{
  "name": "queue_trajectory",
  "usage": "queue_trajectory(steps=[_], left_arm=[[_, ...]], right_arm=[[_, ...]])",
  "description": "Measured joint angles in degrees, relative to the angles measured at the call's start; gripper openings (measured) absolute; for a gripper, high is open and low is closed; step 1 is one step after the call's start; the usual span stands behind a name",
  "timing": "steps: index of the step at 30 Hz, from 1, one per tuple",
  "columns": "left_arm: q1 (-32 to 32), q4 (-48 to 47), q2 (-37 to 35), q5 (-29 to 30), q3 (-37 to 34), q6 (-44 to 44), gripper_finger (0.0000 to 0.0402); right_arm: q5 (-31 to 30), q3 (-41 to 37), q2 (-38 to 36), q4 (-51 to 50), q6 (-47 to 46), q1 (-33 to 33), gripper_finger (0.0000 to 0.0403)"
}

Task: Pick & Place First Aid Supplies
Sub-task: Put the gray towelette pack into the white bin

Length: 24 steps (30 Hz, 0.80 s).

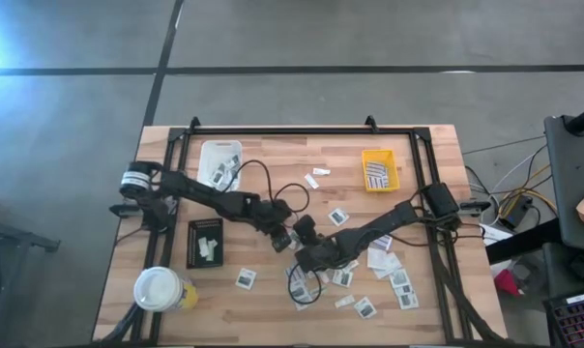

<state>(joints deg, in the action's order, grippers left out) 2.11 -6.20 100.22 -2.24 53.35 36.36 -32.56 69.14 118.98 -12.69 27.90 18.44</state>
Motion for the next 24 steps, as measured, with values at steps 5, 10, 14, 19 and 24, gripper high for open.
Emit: queue_trajectory(steps=[5, 10, 14, 19, 24], left_arm=[[-0.06, 0.85, 1.51, 1.52, -0.03, 0.67, 0.0092], [-0.07, 1.03, 2.5, 1.86, -0.01, 2.31, 0.0092], [-0.05, 1.11, 2.71, 2.16, -0.01, 3.93, 0.0092], [0.02, 1.14, 2.78, 2.23, -0.01, 5.9, 0.0092], [0.33, 1.14, 2.83, 2.0, -0.01, 7.52, 0.0092]], right_arm=[[0.0, 0.0, 0.0, 0.03, 0.13, 0.0, 0.0061], [0.04, 0.0, 0.0, 0.21, 1.26, 0.02, 0.0072], [1.06, 0.0, -0.01, 0.26, 2.67, -0.07, 0.0084], [1.57, 0.0, 0.04, 0.28, 3.09, -0.12, 0.0088], [0.59, -0.03, 0.16, 1.48, 3.83, -0.13, 0.0084]])
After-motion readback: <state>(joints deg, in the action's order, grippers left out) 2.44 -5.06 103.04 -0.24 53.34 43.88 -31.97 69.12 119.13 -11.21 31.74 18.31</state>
